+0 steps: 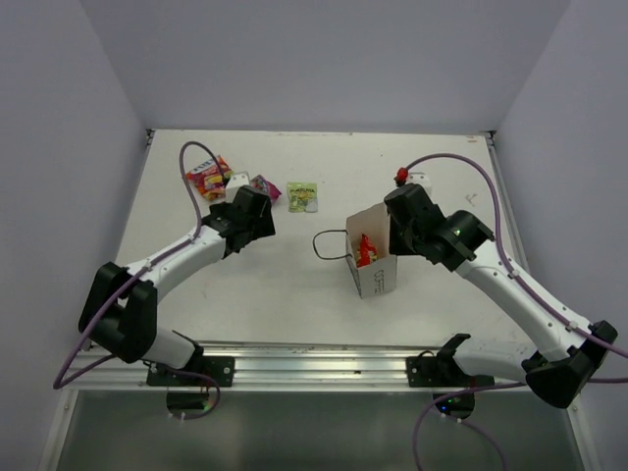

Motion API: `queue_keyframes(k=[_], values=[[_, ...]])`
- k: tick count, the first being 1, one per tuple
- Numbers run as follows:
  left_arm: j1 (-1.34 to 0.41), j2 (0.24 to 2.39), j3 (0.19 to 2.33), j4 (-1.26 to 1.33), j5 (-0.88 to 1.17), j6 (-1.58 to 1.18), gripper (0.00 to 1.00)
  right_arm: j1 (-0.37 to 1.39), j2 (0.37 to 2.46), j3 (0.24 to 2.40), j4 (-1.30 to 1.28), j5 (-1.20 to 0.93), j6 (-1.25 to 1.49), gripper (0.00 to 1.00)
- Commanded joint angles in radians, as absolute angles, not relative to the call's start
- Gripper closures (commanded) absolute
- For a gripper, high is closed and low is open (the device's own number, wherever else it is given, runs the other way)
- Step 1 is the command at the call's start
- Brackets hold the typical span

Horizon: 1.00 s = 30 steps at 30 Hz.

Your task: Place the snacks into the paper bag

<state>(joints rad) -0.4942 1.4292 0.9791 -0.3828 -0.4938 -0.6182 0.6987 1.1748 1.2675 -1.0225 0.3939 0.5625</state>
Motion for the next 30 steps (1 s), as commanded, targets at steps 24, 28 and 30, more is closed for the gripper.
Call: queue_keyframes(k=[24,28,30], values=[[-0.402,1.807,0.997,0.187,-0.56,-0.465,0.07,0.67,1.158,1.261,-0.919,0.317,0.535,1.0],[-0.371,1.833,1.026,0.201,-0.557,-0.457,0.12,0.666,1.163,1.261,-0.936,0.324,0.54,1.0],[-0.362,1.847,1.032,0.206,-0.552,-0.446,0.27,0.664,1.164,1.261,-0.94,0.327,0.545,1.0]])
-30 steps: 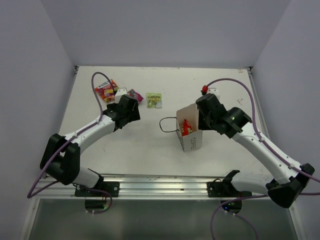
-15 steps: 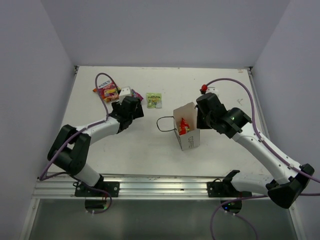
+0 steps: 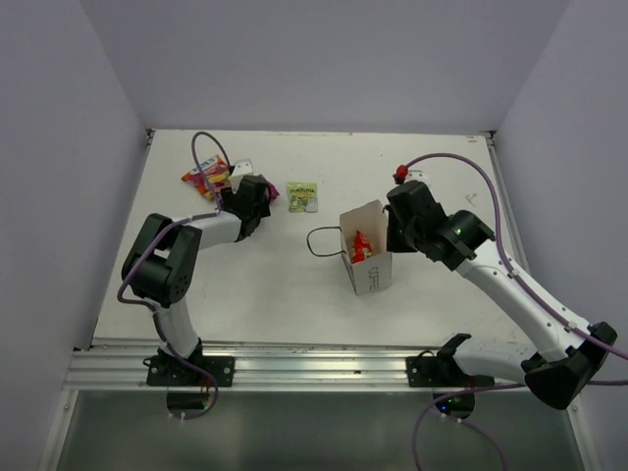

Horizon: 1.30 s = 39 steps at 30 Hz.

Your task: Place the snacks into the paper bag

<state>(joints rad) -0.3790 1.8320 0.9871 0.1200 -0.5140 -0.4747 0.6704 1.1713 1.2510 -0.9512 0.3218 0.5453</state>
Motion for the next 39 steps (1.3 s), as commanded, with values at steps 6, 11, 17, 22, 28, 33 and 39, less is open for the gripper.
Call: queue_keyframes(k=[6,11,17,22,28,33,39], values=[[-0.341,1.864,1.031,0.19,-0.526,-0.437,0.92,0.661,1.186,1.269,-0.942,0.324,0.546,1.0],[-0.325,1.841,0.997,0.192,-0.489,-0.411,1.0,0.658,1.213,1.272,-0.937,0.31,0.543,1.0],[-0.318,1.62,0.988,0.07,-0.287,-0.403,1.0,0.654,1.22,1.273,-0.939,0.308,0.543,1.0],[-0.318,1.404,1.058,-0.077,-0.033,-0.426,1.0,0.643,1.218,1.267,-0.937,0.301,0.545,1.0],[-0.321,1.267,1.133,-0.097,0.27,-0.491,1.0,0.637,1.221,1.256,-0.925,0.278,0.546,1.0],[-0.386,1.296,1.252,-0.121,0.373,-0.531,1.0,0.635,1.223,1.255,-0.92,0.265,0.545,1.0],[-0.592,1.388,1.413,-0.271,0.302,-0.463,1.0,0.635,1.195,1.243,-0.92,0.275,0.551,1.0]])
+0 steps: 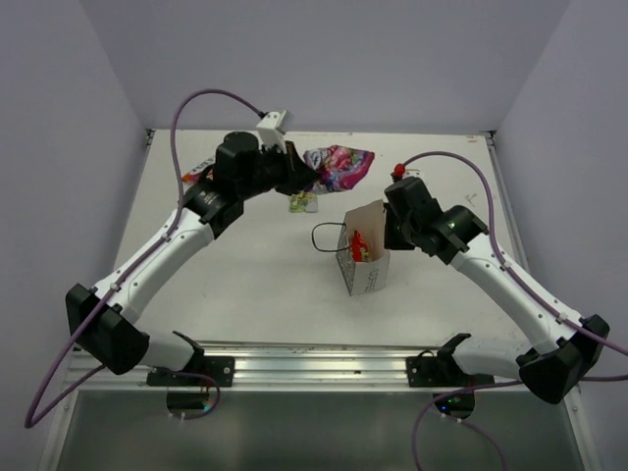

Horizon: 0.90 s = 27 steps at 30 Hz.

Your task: Place the snacks into the paper bag

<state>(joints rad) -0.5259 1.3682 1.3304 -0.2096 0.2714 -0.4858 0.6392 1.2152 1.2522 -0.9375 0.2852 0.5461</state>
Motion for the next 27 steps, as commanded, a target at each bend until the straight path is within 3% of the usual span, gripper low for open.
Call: queue_keyframes(k=[1,15,19,23,26,27], values=[[-0.629,1.397,1.431,-0.281,0.295,-0.46,1.0,0.634,1.192,1.241,-0.92,0.273,0.552,1.0],[-0.788,1.508,1.529,-0.65,0.245,-0.422,1.0,0.635,1.163,1.212,-0.916,0.273,0.575,1.0],[-0.816,1.609,1.664,-0.86,0.158,-0.361,1.0,0.634,1.163,1.209,-0.916,0.27,0.577,1.0],[-0.836,1.626,1.712,-0.856,0.13,-0.344,1.0,0.634,1.158,1.204,-0.916,0.268,0.58,1.0],[-0.848,1.705,1.849,-0.912,0.111,-0.338,1.0,0.634,1.157,1.203,-0.917,0.275,0.581,1.0],[-0.853,1.739,1.988,-0.993,0.097,-0.333,1.0,0.634,1.154,1.203,-0.92,0.279,0.581,1.0]])
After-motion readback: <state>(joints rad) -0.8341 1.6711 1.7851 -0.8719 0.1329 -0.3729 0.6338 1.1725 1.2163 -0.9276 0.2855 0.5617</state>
